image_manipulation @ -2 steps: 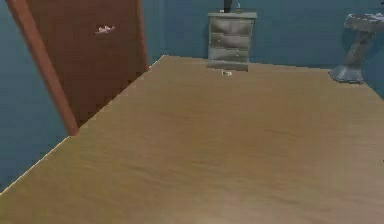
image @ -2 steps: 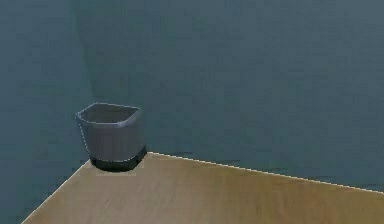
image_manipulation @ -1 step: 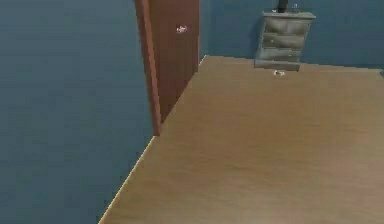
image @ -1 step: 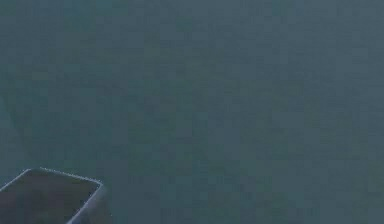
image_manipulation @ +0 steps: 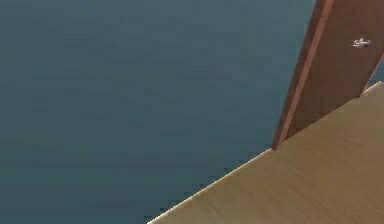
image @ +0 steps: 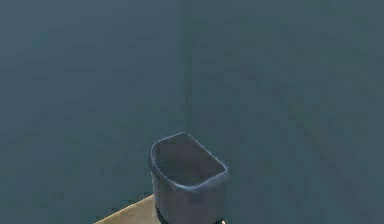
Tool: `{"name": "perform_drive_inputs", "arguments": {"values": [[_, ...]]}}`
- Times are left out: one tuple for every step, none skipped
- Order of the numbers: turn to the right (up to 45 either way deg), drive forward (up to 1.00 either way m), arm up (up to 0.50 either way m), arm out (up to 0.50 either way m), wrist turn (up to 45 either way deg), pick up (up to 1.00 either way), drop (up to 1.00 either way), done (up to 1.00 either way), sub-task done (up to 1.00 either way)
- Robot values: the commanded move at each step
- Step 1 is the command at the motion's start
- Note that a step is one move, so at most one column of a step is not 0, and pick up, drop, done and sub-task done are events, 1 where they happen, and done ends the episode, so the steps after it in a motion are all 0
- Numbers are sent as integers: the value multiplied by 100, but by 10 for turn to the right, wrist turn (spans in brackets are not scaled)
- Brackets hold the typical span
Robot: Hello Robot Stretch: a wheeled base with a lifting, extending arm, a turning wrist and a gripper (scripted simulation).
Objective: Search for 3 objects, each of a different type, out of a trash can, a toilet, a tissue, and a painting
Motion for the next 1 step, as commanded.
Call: {"name": "perform_drive_inputs", "arguments": {"values": [[0,0,0,0,0,0,0,100,0]]}}
